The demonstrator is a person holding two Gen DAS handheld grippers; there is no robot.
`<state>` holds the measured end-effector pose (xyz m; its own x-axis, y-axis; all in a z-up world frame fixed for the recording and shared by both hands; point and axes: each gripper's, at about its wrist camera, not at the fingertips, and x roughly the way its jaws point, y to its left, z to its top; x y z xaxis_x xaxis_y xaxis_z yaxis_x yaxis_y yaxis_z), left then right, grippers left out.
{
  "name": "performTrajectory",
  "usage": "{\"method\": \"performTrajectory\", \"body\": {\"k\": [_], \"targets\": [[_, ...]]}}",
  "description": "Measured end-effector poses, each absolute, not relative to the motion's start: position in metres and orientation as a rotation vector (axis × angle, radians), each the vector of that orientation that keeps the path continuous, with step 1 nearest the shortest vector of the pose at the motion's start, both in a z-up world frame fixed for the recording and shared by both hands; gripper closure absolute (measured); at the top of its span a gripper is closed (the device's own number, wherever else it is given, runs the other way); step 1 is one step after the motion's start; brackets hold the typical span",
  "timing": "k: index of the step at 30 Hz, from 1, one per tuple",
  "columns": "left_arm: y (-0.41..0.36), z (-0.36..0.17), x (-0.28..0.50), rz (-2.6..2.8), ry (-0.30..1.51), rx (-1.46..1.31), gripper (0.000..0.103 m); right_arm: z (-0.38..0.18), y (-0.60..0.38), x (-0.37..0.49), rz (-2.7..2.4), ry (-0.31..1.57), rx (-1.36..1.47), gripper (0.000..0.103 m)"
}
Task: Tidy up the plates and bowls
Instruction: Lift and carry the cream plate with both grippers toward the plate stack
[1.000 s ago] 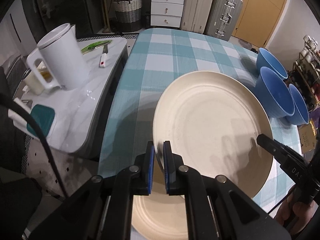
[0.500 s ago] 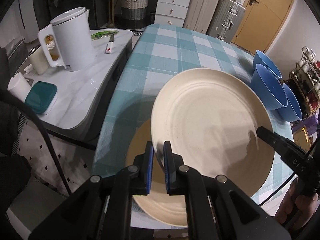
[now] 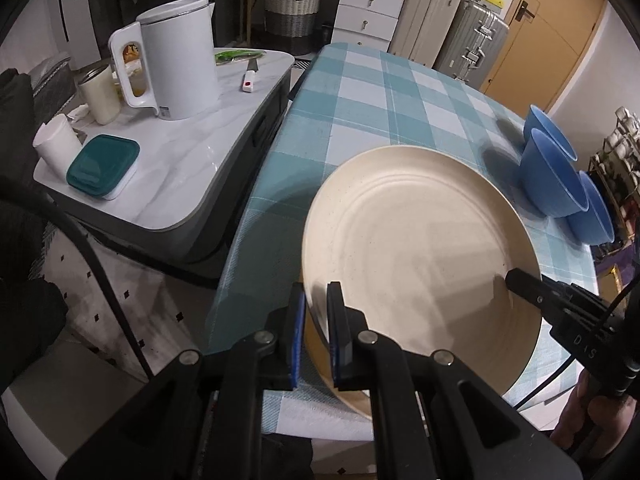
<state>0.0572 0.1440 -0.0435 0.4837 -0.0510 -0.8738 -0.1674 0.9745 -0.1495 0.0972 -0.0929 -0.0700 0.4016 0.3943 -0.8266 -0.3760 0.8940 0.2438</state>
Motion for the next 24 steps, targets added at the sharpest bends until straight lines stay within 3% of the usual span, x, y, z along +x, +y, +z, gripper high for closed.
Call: {"method": "performTrajectory", "body": {"k": [24], "targets": [[0.132,-0.061,0.047,0.074,1.116,-0.156,0.092,-0.075,-0.090,0.084,0.501,1.069,-0.064,0.086]]}}
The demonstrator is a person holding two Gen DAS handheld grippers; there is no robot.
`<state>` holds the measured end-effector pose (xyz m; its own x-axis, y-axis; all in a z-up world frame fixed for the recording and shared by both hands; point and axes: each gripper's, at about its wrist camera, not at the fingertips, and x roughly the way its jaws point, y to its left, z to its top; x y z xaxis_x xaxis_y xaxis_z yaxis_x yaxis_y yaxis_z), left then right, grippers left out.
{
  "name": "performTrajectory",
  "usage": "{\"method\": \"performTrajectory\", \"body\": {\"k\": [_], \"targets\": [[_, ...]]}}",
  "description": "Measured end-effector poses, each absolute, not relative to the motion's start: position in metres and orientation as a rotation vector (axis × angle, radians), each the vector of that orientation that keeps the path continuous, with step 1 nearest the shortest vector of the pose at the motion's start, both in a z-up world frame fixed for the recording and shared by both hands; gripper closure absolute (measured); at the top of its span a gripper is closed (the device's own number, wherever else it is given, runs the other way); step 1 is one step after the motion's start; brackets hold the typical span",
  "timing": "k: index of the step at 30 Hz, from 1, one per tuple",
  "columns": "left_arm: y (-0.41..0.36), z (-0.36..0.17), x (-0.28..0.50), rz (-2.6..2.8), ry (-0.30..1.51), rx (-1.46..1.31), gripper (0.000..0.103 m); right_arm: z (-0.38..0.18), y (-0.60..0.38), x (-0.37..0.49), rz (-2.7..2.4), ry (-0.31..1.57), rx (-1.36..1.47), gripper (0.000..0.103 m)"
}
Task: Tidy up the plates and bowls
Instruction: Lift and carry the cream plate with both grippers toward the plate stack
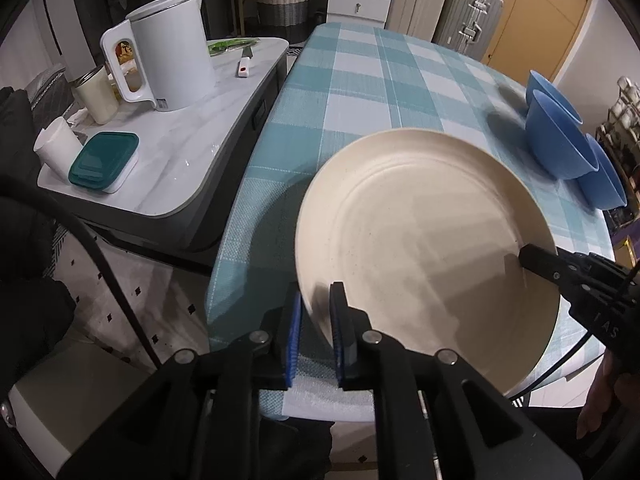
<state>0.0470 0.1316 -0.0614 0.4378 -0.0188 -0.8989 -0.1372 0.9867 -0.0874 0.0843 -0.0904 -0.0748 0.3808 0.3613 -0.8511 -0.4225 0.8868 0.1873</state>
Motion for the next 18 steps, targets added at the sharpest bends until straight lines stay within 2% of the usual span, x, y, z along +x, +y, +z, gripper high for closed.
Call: {"method": "performTrajectory", "body": {"k": [18], "targets": [[0.122,-0.070,0.049,0.079,1.149,-0.105,0.089,-0.071,-0.084,0.075,0.465,1.041,-0.168,0.086]]}}
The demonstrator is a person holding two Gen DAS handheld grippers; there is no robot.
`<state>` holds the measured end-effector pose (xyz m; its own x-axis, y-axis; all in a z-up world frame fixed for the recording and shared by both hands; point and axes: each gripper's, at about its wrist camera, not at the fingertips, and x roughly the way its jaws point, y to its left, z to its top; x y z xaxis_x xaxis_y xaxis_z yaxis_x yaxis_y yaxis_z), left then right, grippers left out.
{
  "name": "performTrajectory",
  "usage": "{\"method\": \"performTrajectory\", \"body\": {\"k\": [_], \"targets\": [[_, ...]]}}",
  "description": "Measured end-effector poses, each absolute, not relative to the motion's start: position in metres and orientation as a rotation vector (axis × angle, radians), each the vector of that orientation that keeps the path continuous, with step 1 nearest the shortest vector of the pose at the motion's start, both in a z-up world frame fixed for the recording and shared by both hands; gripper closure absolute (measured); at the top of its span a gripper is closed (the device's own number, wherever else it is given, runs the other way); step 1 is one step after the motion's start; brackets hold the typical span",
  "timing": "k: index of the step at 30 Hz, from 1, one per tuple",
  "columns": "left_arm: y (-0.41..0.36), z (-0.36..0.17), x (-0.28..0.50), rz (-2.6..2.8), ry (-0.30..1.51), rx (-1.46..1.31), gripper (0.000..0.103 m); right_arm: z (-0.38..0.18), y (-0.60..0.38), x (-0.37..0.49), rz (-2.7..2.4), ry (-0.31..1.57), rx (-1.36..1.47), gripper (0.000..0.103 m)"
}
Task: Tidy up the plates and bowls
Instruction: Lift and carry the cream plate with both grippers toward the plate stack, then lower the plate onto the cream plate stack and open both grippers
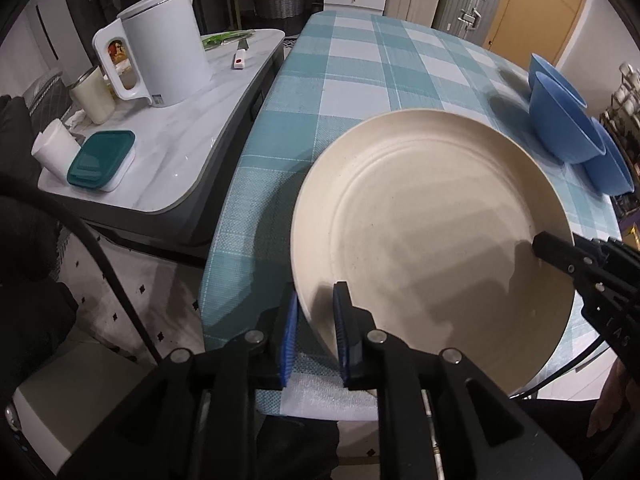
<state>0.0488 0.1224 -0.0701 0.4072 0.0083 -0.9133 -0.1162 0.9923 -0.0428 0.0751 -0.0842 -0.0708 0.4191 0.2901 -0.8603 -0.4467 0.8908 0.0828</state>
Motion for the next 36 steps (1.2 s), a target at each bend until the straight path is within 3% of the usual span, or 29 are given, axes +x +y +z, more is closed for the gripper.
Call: {"method": "performTrajectory", "body": {"k": [28,32,34,36], "targets": [[0.125,-0.072,0.049,0.075,1.147,-0.116,0.088,-0.085,-0.063,0.062,0.395,0.978,-0.483,0.078],[0.126,-0.072,0.049,0.076,1.143,-0.122,0.082,-0.082,-0.065,0.065,0.386,0.966,-0.481,0.076],[0.127,-0.071,0.049,0.091,1.135,-0.123,0.066,-0.080,-0.067,0.067,0.385,0.961,-0.465,0.074],[0.130,-0.067,0.048,0.098,1.116,-0.136,0.060,-0.077,-0.070,0.068,0.382,0.955,-0.442,0.071]]}}
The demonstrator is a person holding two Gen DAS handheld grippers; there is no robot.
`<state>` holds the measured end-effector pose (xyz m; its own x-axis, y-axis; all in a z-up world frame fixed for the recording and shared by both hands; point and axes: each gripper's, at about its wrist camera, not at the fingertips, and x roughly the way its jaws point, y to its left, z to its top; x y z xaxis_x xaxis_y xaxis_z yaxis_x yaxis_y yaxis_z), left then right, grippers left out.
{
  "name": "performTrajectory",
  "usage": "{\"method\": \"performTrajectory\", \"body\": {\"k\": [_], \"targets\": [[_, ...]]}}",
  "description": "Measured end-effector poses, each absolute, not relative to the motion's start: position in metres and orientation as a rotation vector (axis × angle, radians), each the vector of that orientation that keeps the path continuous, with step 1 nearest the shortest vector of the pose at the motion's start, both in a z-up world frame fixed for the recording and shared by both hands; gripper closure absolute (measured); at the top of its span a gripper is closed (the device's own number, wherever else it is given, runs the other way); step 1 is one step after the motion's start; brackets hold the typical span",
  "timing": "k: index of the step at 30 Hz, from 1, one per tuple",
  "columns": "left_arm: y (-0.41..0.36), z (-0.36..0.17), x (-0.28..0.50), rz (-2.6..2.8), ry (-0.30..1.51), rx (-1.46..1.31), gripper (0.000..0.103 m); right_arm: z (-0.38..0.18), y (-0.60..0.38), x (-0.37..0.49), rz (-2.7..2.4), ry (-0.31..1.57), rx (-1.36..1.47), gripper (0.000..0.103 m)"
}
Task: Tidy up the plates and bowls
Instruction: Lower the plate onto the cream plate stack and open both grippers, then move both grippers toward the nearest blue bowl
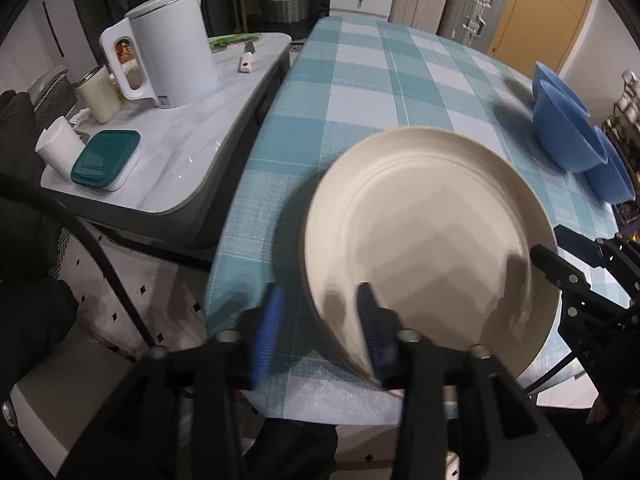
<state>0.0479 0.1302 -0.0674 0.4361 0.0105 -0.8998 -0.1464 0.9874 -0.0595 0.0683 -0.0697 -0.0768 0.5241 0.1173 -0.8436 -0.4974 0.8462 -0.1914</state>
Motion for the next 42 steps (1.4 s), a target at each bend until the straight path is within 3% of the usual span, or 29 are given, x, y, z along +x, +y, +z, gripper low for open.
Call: {"method": "performTrajectory", "body": {"k": [2,4,6,7,14,16,17,23,42], "targets": [[0.133,-0.066,0.047,0.111,1.106,-0.141,0.058,-0.071,-0.073,0.071,0.377,0.945,-0.403,0.068],[0.136,-0.068,0.048,0.112,1.119,-0.153,0.053,-0.067,-0.079,0.076,0.378,0.944,-0.342,0.054],[0.138,-0.072,0.050,0.084,1.134,-0.178,0.053,-0.065,-0.085,0.080,0.381,0.954,-0.274,0.025],[0.139,-0.074,0.051,0.077,1.140,-0.190,0.053,-0.065,-0.087,0.082,0.385,0.959,-0.248,0.024],[0.138,-0.089,0.054,0.045,1.212,-0.244,0.053,-0.082,-0.093,0.093,0.418,1.083,-0.133,0.025],[0.138,-0.092,0.055,0.025,1.226,-0.279,0.053,-0.088,-0.093,0.095,0.441,1.125,-0.083,0.034],[0.137,-0.092,0.055,0.017,1.228,-0.294,0.053,-0.093,-0.093,0.096,0.450,1.154,-0.057,0.047],[0.131,-0.094,0.058,-0.045,1.238,-0.354,0.053,-0.100,-0.089,0.097,0.481,1.199,0.010,0.058],[0.130,-0.094,0.082,0.003,1.207,-0.367,0.053,-0.101,-0.087,0.122,0.462,1.179,0.031,0.059]]}}
